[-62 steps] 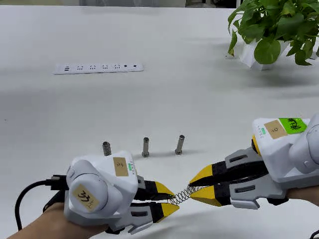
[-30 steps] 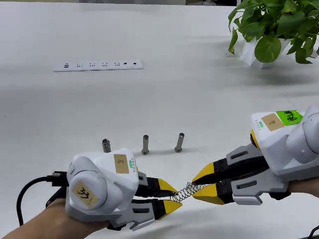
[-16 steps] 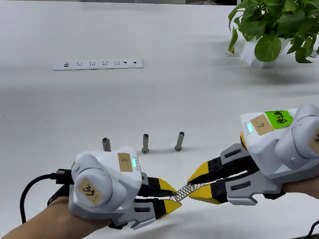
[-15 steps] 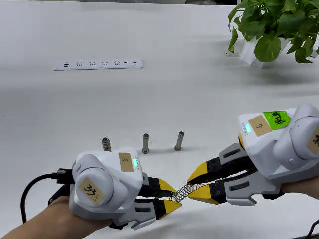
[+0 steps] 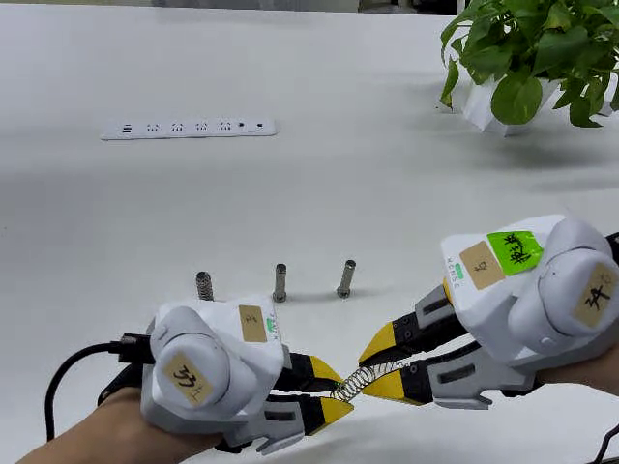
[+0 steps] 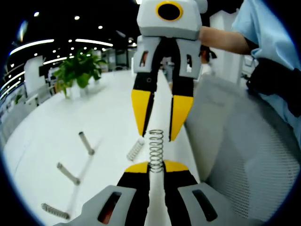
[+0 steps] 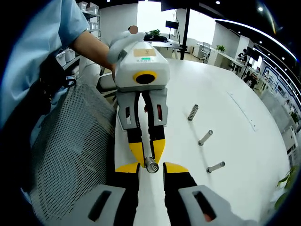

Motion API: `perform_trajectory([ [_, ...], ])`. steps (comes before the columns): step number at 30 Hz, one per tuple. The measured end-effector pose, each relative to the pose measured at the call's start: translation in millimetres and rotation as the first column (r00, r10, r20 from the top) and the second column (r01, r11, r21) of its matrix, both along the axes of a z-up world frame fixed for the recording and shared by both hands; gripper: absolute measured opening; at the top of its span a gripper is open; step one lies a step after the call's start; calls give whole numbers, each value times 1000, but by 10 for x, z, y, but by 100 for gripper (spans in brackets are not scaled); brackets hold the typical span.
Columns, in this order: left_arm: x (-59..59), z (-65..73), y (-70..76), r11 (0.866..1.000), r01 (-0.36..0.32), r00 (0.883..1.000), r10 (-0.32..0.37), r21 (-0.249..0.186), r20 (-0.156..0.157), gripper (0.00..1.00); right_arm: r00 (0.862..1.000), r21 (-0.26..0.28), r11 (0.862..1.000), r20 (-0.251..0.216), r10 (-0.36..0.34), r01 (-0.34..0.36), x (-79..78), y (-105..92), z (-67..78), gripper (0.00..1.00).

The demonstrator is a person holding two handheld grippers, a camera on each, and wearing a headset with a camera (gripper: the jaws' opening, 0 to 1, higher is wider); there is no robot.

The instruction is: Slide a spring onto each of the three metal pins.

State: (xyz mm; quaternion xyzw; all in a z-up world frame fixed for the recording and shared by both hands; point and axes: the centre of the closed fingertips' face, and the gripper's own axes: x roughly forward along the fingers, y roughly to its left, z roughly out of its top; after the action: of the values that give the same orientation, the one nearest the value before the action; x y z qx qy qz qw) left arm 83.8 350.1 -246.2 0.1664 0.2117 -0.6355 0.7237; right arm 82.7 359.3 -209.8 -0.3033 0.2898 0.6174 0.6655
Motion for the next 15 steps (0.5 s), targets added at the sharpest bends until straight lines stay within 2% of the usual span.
perform_trajectory([
  [3, -5, 14, -23, 1000, 1, 1000, -1, -8, 1, 9, 1000, -14, 1000, 14, 18, -18, 9, -14, -5, 21],
  [7, -17, 44, -70, 1000, 7, 1000, -7, -25, 3, 9, 999, -34, 999, 0, 41, -41, 2, -24, -40, 21],
  [10, -19, 71, -99, 999, 10, 1000, -10, -39, 5, 9, 997, -61, 996, -11, 72, -72, -19, -39, -91, 16],
  [15, -16, 91, -124, 999, 16, 1000, -16, -44, 7, 9, 996, -83, 992, -22, 89, -91, -28, -54, -137, 15],
])
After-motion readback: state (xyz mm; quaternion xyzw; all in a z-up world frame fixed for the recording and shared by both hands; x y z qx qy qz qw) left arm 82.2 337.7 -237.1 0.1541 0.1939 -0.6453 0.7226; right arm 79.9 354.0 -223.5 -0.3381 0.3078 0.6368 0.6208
